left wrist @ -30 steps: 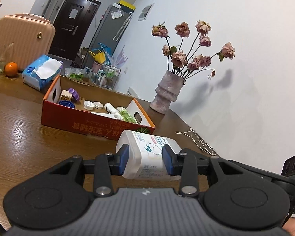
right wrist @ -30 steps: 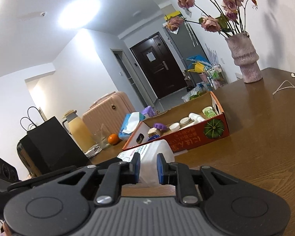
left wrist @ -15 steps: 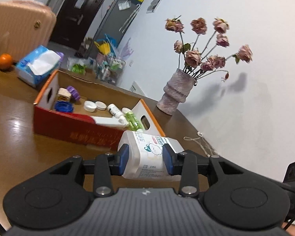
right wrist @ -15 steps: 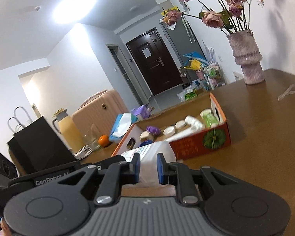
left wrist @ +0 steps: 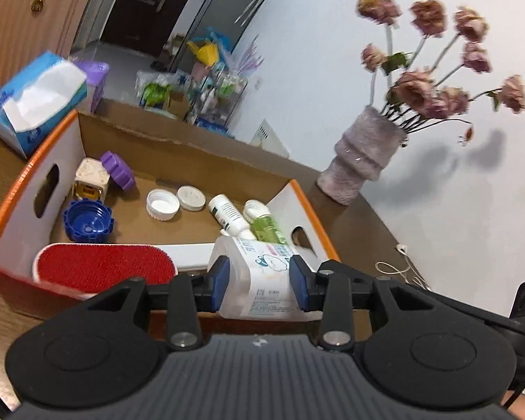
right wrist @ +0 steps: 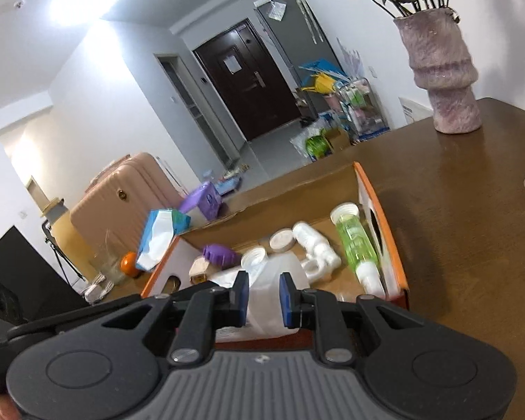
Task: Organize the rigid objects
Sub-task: 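Carry the white square bottle into the box and open both tools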
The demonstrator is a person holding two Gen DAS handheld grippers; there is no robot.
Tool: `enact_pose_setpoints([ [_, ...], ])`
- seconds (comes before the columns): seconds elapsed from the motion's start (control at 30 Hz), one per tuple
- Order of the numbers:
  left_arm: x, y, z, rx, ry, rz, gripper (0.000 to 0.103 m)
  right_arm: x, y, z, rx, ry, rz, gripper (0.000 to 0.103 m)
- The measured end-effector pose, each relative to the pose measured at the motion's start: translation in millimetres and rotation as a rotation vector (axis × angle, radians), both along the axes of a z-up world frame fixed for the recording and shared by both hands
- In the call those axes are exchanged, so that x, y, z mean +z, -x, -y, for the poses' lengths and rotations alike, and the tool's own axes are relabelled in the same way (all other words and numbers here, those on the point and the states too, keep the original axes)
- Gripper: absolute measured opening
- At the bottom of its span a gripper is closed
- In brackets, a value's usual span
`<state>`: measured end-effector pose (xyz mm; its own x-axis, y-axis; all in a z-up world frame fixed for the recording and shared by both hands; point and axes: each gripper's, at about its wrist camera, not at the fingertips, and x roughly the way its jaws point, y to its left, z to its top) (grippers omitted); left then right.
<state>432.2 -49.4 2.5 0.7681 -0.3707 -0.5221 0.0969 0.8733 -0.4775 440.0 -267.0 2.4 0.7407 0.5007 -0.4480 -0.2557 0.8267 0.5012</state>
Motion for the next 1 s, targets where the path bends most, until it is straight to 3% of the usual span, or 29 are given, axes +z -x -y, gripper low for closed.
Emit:
enact_pose_setpoints([
  [0.23, -26.5, -34.9, 4.5, 0.005, 0.006, -0.109, 0.037, -16.4, -42.1, -9.6, -0.003, 0.123, -0.080, 0.018],
  [0.53, -42.6, -48.6, 11.7, -0.036, -0.074, -0.102, 0.034, -38.9, -56.6, -23.7, -0.001, 0.264, -0.061, 0.018],
  [0.77, -25.9, -29.1, 4.3, -0.060, -0.162, -0.077, 0.062, -30.4, -53.2, -26.1, 0.016, 0.335, -0.068, 0.023],
  [0.9, -1.1, -0.6, -2.4, -0.057, -0.295, 0.015, 0.075, -13.9, -37.5, -20.0, 0.004, 0.336, -0.045, 0.031],
  [1.0, 14.5, 19.7, -10.7, -0.038, -0.355, 0.056, 0.078, 2.0, -20.2, -17.9, 0.006, 0.352, -0.008, 0.039],
])
